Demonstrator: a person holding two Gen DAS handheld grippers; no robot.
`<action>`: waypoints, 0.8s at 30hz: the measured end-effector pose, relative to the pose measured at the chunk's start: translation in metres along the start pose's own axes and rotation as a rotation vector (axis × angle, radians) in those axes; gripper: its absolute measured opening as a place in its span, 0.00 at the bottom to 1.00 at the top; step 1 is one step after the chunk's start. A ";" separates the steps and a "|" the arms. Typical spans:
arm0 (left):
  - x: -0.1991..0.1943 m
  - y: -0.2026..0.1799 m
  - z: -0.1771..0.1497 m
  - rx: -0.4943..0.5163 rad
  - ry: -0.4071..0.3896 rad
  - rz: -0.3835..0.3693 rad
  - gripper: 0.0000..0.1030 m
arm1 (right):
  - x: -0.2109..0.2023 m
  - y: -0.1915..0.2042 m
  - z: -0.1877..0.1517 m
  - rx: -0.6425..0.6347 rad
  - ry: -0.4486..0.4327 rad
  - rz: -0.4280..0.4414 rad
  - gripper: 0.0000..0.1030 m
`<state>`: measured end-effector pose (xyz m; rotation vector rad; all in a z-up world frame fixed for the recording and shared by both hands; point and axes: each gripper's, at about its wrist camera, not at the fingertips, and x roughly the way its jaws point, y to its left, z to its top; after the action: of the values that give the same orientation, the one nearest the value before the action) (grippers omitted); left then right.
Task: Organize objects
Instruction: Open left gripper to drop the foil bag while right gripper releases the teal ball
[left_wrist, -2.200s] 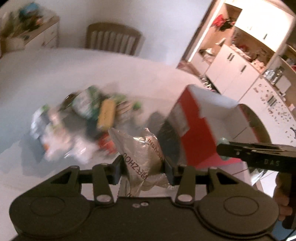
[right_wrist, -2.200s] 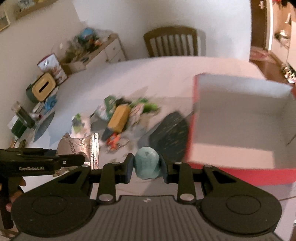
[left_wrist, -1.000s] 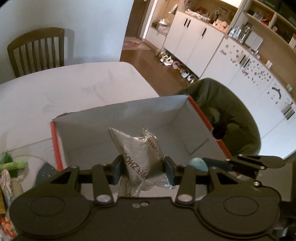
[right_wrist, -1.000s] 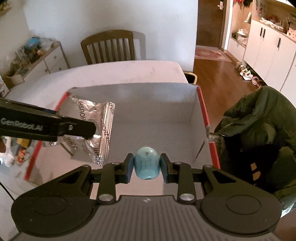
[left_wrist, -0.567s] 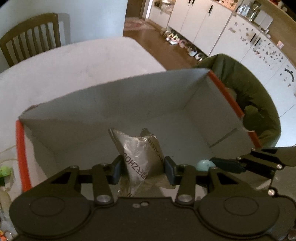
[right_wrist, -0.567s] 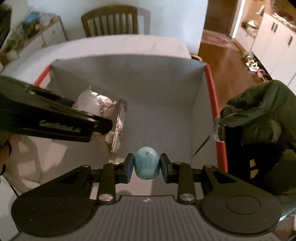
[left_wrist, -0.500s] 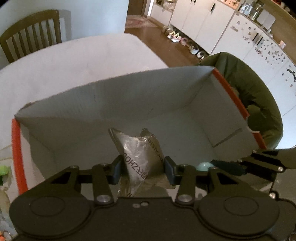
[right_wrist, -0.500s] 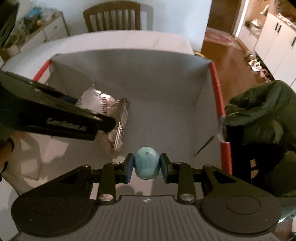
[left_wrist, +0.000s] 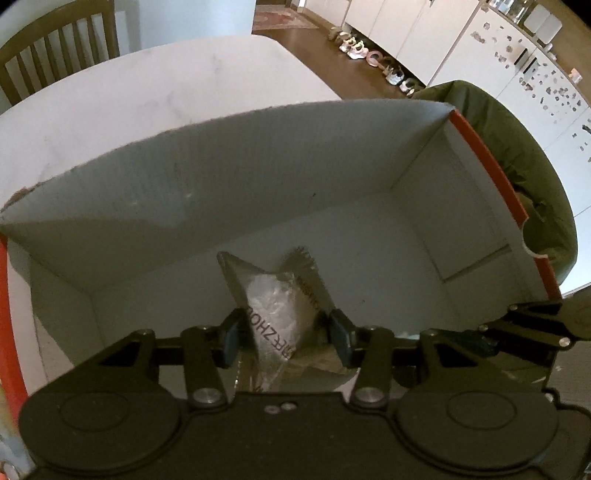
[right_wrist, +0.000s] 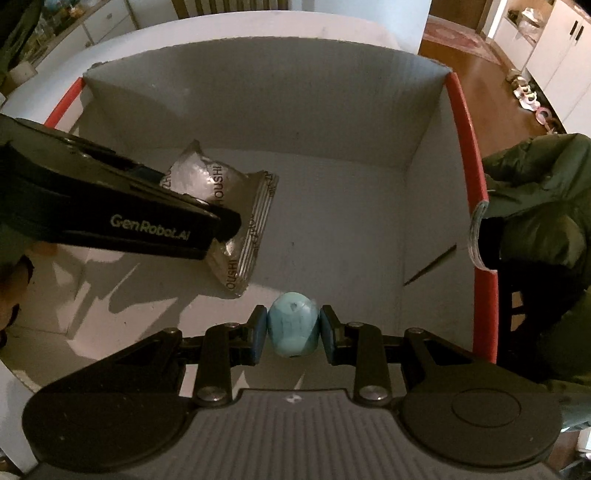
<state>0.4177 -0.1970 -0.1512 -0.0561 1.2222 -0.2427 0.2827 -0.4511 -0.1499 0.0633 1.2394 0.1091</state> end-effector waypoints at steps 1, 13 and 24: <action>0.001 0.000 0.000 0.000 0.004 -0.001 0.53 | 0.000 0.001 0.001 0.005 0.006 0.002 0.29; -0.001 0.001 -0.002 -0.021 0.002 0.034 0.79 | -0.008 -0.007 0.001 0.024 -0.013 0.014 0.30; -0.051 -0.003 -0.013 0.008 -0.122 0.045 0.82 | -0.046 -0.007 -0.012 0.062 -0.109 0.050 0.41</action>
<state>0.3889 -0.1882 -0.1080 -0.0357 1.0995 -0.2025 0.2572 -0.4631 -0.1117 0.1523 1.1328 0.1098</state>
